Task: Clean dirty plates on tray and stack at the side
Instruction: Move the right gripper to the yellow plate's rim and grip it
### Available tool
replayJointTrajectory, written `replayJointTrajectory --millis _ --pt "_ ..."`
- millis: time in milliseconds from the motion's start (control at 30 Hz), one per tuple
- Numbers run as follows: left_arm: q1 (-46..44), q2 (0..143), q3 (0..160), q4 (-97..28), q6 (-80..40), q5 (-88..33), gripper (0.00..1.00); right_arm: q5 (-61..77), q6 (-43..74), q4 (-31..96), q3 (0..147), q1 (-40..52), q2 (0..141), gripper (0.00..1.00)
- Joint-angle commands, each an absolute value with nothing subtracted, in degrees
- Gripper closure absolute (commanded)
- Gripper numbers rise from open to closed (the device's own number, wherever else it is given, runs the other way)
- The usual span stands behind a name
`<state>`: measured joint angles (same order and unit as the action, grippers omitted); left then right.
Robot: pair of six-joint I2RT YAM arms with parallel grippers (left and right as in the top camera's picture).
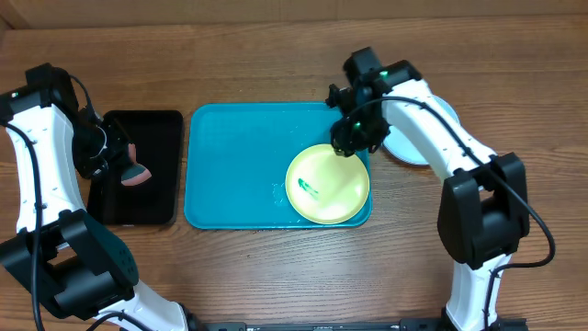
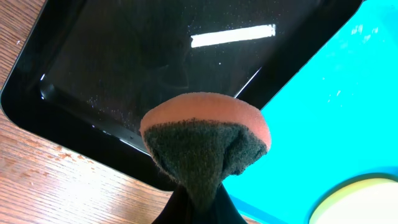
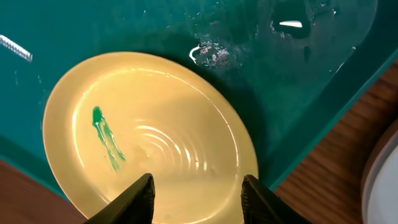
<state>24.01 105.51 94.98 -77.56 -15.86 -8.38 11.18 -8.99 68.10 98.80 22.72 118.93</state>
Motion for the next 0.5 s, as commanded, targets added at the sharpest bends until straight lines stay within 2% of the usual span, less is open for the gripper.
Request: replayJointTrajectory --millis 0,67,167,467 --pt "23.97 105.45 95.20 -77.34 -14.57 -9.32 0.96 8.56 -5.98 66.08 97.36 23.53 119.72 0.51" --pt "23.97 105.45 95.20 -77.38 -14.55 -10.22 0.95 8.56 -6.00 63.33 95.57 23.62 119.72 0.42" --pt "23.97 105.45 95.20 -77.56 -14.52 -10.35 0.96 8.56 -5.96 59.81 92.36 23.62 119.72 0.40" --pt "23.97 105.45 95.20 -77.47 -14.55 -10.61 0.96 8.58 -4.19 59.22 86.85 23.62 119.72 0.53"
